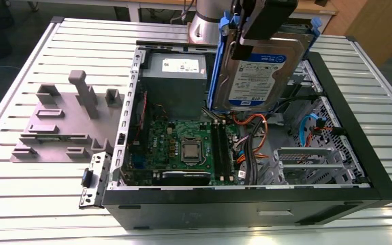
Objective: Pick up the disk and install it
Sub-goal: 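Insert the disk into the insertion slot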
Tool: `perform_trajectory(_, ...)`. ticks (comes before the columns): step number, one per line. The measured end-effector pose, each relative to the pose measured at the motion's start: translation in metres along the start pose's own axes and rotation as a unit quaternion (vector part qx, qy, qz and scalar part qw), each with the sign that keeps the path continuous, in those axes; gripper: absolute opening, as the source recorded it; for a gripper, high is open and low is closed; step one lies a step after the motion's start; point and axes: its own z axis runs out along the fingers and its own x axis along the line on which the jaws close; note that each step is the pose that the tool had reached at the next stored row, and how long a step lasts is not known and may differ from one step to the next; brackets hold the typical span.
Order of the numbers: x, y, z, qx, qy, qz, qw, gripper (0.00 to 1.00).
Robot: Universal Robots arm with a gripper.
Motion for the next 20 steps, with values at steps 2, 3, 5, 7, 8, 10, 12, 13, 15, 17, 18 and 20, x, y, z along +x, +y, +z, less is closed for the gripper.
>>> perform_trajectory(2, 0.0, -0.0001, 0.0, 0.0, 0.0, 0.0, 1.0, 0.36)
perform_trajectory(3, 0.0, -0.0001, 0.0, 0.0, 0.0, 0.0, 1.0, 0.36)
perform_trajectory(5, 0.0, -0.0001, 0.0, 0.0, 0.0, 0.0, 1.0, 0.36)
perform_trajectory(7, 0.0, -0.0001, 0.0, 0.0, 0.0, 0.0, 1.0, 0.36)
perform_trajectory(8, 0.0001, -0.0002, 0.0, 0.0, 0.0, 0.0, 1.0, 0.36)
perform_trajectory(10, 0.0017, -0.0004, 0.0003, 0.0, 0.0, 0.0, 1.0, 0.36)
perform_trajectory(12, 0.0057, -0.0005, 0.001, 0.0, 0.0, 0.0, 1.0, 0.36)
perform_trajectory(13, 0.008, -0.0006, 0.0013, 0.0, 0.0, 0.0, 1.0, 0.36)
perform_trajectory(15, 0.0123, -0.0007, 0.0018, 0.0, 0.0001, 0.0, 1.0, 0.36)
perform_trajectory(17, 0.0154, -0.0011, 0.002, 0.0, 0.001, 0.0, 1.0, 0.36)
perform_trajectory(18, 0.017, -0.0014, 0.0022, 0.0, 0.0014, 0.0, 1.0, 0.36)
perform_trajectory(20, 0.0203, -0.002, 0.0028, 0.0001, 0.0021, 0.0, 1.0, 0.36)
